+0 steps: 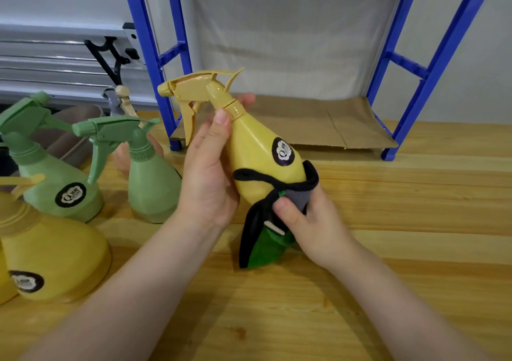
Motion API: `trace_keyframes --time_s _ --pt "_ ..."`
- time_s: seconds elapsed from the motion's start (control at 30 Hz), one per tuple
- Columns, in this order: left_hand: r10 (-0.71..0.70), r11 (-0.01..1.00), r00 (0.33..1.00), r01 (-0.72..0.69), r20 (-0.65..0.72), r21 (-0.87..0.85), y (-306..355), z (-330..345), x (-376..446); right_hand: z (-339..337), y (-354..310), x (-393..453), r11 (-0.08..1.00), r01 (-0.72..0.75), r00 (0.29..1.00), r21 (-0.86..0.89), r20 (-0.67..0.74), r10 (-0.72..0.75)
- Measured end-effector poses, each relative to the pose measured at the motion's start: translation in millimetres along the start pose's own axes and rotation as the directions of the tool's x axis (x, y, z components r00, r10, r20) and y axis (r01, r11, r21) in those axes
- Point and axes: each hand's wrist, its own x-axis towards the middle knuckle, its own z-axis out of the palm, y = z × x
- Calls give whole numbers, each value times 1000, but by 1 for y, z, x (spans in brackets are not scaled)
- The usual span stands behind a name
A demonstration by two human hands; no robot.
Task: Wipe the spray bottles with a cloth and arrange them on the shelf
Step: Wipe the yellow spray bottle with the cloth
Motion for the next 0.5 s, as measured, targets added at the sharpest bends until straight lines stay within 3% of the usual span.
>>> trace_keyframes --time_s 0.07,0.1,0.17,0.2,0.33,0.5 --pt "-11 998 999 9 -43 -55 -5 6 -4 2 -5 1 985 -36 995 166 -90 52" --pt "-16 996 999 12 -45 -88 -8 7 -7 3 -12 3 936 -109 980 336 -120 157" --pt "-3 994 1000 3 -2 -109 -14 9 -11 4 -19 8 720 -277 921 636 -39 388" --pt "7 995 1000 -5 23 -102 -15 10 -11 3 -21 9 641 -328 903 694 30 429" --pt "27 995 997 -21 69 -97 -13 5 -8 0 -23 9 569 -472 858 674 204 472" --pt "39 998 994 -34 103 -55 -14 -1 -3 -13 -18 8 576 -643 762 504 349 545"
